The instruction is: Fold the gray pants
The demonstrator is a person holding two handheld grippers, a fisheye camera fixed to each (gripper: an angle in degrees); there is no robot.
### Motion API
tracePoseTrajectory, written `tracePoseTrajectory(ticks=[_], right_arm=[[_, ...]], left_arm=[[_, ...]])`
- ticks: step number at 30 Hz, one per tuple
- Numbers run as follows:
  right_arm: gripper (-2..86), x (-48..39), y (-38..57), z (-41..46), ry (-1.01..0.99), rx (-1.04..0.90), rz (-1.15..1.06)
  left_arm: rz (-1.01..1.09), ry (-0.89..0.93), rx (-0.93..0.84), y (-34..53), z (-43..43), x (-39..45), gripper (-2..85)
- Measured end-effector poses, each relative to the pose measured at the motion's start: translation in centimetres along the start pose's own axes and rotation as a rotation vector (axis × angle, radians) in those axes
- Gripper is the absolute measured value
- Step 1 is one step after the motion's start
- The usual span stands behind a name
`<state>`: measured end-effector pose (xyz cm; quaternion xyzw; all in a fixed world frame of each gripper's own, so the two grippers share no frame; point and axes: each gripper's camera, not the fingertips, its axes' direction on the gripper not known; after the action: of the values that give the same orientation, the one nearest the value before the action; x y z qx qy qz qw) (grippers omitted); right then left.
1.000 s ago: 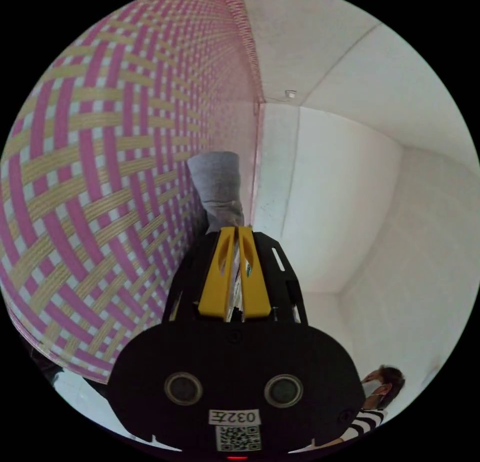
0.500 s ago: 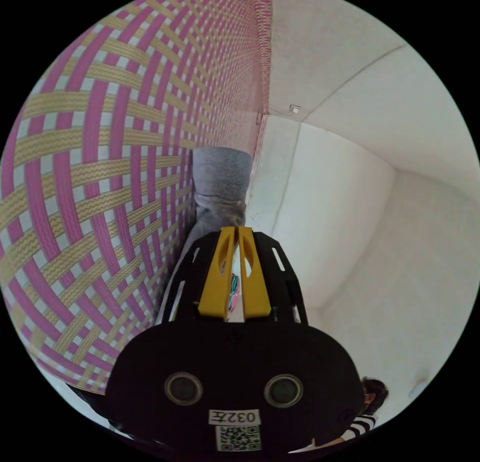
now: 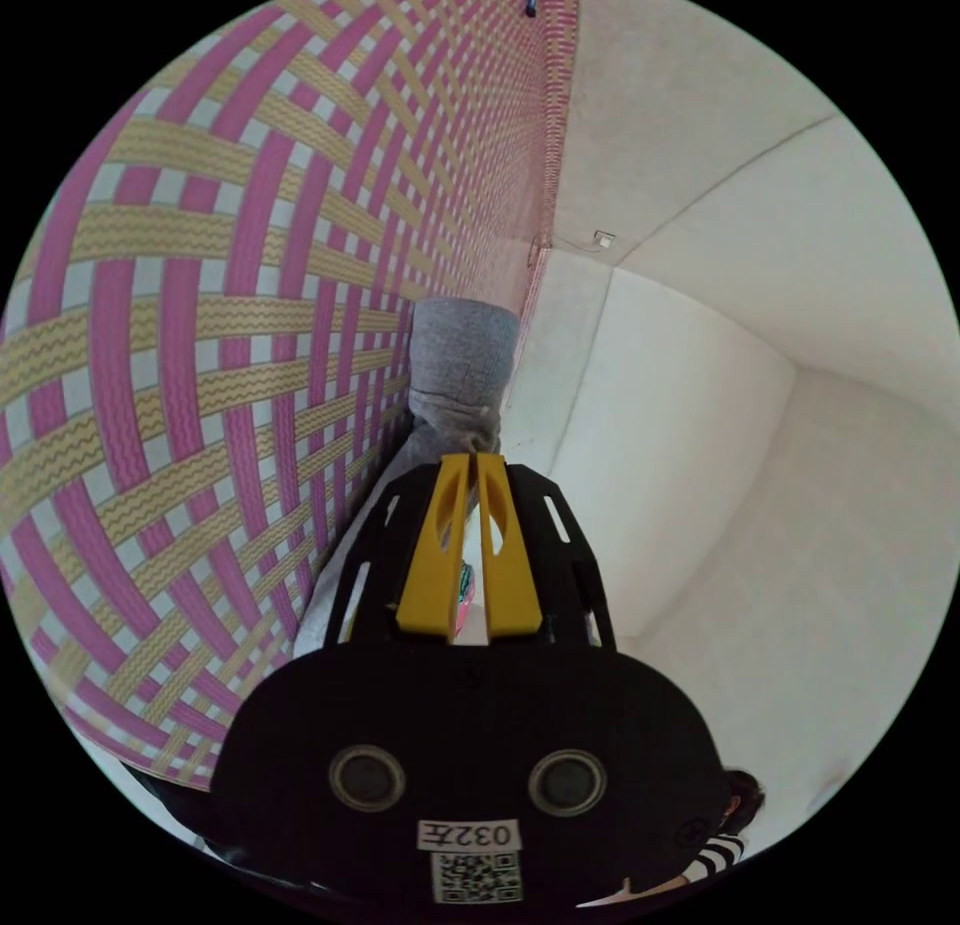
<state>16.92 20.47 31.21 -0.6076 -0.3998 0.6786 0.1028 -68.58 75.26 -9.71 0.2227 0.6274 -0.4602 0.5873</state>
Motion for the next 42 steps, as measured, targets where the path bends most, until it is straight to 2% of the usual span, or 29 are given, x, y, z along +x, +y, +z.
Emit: tracePoseTrajectory(ticks=[6, 9, 11, 16, 21, 22, 24, 26, 28, 30, 32, 34, 35, 37, 39, 40, 41, 42], right_arm=[[5.4, -1.3, 0.3, -0.7, -0.045, -0.056, -0.028], [6.2, -1.2, 0.6, -2.5, 0.022, -0.015, 0.015], [6.5, -0.7, 0.8, -3.8, -0.065, 0.025, 0.047], [5.7, -1.7, 0.1, -4.9, -0.028, -0.033, 0.027], [0.0, -4.6, -0.5, -7.2, -0.069, -0.177, -0.092], [-0.4, -5.6, -0.4, -8.8, -0.133, -0.172, -0.125], [-0.7, -7.1, 0.0, -12.7, -0.311, -0.117, -0.171], [-0.9, -8.7, 1.4, -20.3, -0.605, 0.045, -0.292], [-0.9, -8.7, 3.4, -27.5, -0.734, 0.249, -0.383], [-0.9, -7.4, 5.6, -34.0, -0.777, 0.447, -0.42], [-0.9, -4.1, 7.4, -40.2, -0.677, 0.612, -0.286], [-0.8, -1.4, 7.2, -42.2, -0.534, 0.612, -0.126], [-0.7, 0.1, 6.4, -42.2, -0.416, 0.558, -0.04], [-0.2, 3.1, 5.1, -40.7, -0.332, 0.504, 0.103], [0.9, 6.7, 3.7, -37.8, -0.228, 0.437, 0.275], [1.9, 8.6, 2.7, -35.2, -0.116, 0.32, 0.394], [4.1, 9.5, 1.9, -33.2, 0.012, 0.212, 0.462], [5.2, 9.6, 1.7, -32.7, 0.051, 0.193, 0.481]], left_arm=[[0.009, -0.013, -0.01, 0.3, 0.1, 0.4, -1.0], [0.001, -0.005, -0.005, 0.6, 0.4, 0.1, -1.0], [-0.007, 0.002, -0.006, 0.9, 0.7, -0.1, -1.0], [-0.009, 0.002, -0.019, 1.1, 1.5, -0.2, -1.0], [-0.009, 0.006, -0.014, 1.3, 1.6, -0.4, -1.1], [-0.01, 0.014, -0.008, 1.4, 1.5, -0.5, -1.1], [-0.011, 0.04, -0.003, 1.5, 1.5, -0.5, -1.1], [-0.006, 0.092, -0.005, 1.5, 1.5, -0.2, -1.0], [0.014, 0.105, -0.023, 1.3, 1.5, 0.6, -1.0], [0.06, 0.076, -0.053, 1.0, 1.5, 2.0, -1.0], [0.101, 0.026, -0.09, 0.6, 1.7, 3.5, -0.9], [0.142, 0.031, -0.133, 0.5, 2.4, 4.3, -0.9], [0.17, 0.045, -0.175, 0.6, 3.3, 4.7, -0.9], [0.209, -0.011, -0.239, 1.0, 4.8, 5.1, -0.9], [0.242, -0.177, -0.317, 1.3, 6.6, 4.5, -0.9], [0.227, -0.313, -0.377, 1.3, 7.8, 3.2, -1.0], [0.159, -0.38, -0.389, 1.3, 8.3, 1.2, -1.1], [0.116, -0.382, -0.38, 1.3, 8.4, 0.2, -1.1]])
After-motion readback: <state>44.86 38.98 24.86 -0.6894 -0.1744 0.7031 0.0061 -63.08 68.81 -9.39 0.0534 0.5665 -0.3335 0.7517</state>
